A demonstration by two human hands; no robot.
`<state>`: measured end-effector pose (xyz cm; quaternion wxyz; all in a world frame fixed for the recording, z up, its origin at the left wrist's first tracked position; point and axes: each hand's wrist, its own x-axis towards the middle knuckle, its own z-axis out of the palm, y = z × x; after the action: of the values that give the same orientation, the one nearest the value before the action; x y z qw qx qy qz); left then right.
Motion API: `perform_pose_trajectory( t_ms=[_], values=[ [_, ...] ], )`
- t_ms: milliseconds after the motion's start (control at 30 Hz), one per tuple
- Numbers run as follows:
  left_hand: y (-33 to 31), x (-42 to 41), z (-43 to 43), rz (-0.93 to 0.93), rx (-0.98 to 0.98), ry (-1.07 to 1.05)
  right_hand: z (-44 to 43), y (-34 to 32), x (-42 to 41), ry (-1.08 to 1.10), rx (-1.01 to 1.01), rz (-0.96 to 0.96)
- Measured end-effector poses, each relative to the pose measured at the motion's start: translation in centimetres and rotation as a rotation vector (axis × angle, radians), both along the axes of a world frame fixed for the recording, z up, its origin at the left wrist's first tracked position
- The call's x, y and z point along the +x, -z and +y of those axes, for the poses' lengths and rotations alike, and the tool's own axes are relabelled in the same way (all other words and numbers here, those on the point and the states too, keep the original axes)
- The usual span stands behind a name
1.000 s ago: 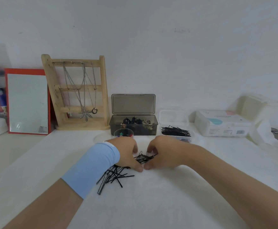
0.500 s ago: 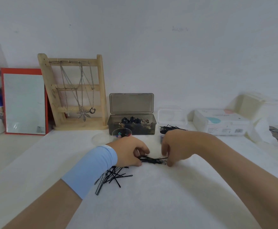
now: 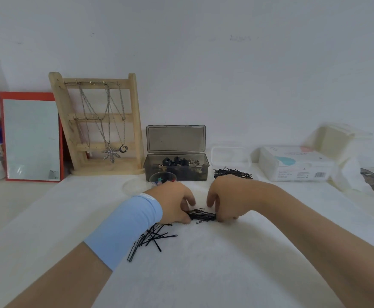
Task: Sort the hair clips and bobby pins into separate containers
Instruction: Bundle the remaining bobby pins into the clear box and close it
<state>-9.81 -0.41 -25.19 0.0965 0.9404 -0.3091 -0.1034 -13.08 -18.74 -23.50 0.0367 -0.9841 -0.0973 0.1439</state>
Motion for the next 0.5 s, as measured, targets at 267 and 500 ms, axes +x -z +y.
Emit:
perform_pose_trajectory(
  t_ms=[267,500],
  values=[
    [-0.7,0.7,0.8,0.01,-0.112,-0.017,0.8,0.0,-0.7,-0.125,0.014,-0.064],
    [1.1,0.8,-0.1,-0.126,-0.057,-0.11,1.1,0.3,-0.7,-0.12,0.036,-0.094]
  ],
)
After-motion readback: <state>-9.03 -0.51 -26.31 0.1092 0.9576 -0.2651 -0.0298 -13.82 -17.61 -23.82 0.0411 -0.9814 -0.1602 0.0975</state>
